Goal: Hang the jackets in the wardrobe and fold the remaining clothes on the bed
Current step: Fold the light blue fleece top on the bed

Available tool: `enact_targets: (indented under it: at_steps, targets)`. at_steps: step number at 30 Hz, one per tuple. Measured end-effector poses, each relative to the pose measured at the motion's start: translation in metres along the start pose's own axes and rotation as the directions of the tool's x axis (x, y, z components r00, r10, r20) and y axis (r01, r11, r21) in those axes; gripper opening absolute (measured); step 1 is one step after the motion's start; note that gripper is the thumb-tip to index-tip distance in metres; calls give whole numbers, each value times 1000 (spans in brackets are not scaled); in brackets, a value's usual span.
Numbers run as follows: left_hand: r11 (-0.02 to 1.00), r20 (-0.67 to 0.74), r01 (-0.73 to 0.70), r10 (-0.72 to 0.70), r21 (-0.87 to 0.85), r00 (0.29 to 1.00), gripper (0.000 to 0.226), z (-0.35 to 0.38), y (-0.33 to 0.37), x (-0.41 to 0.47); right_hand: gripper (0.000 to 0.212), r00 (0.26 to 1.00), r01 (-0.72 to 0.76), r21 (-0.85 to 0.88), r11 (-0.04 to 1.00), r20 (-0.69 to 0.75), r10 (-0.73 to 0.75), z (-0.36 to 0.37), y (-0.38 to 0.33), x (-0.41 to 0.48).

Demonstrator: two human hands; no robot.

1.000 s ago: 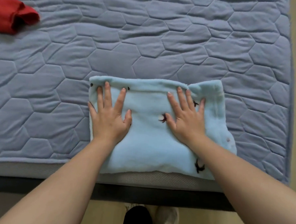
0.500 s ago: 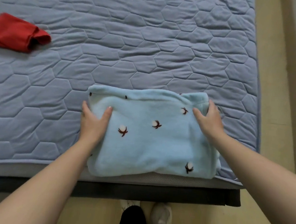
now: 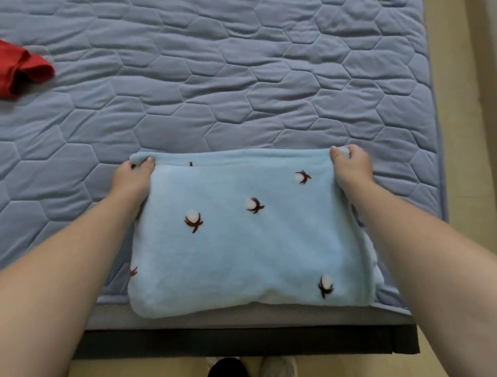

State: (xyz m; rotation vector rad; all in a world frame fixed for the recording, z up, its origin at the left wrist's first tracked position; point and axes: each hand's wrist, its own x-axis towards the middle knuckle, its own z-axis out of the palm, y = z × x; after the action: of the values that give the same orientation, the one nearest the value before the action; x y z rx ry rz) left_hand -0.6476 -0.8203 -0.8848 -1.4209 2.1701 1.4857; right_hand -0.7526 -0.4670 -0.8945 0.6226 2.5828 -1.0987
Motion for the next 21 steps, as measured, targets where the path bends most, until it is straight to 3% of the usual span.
enact_targets:
  at_steps: [4,7,10,14,16,18,21]
  targets:
    - [1000,-19,8,-8,-14,1000,64,-10,-1,-24,46,991,-134,66,989,16,133,-7,14,-26]
    - [977,149,177,-159,-120,976,75,-23,-22,-66,55,937,-261,86,961,262,231,-27,36,-57]
    - [932,430,339,-256,-126,866,75,-37,-47,-102,59,735,-388,5,921,604,307,-51,53,-88]
    - [939,556,342,-269,-30,787,62,-50,-45,-111,49,561,-494,30,869,775,292,-66,56,-109]
    - [951,523,308,-274,24,807,46,-50,-30,-114,45,586,-496,115,861,776,234,-68,41,-116]
    - [967,415,253,-230,0,880,31,-45,-9,-125,43,717,-405,208,891,677,168,-66,16,-132]
    - [997,252,74,-77,24,965,61,-42,35,-163,49,865,-183,191,964,498,66,-68,-33,-171]
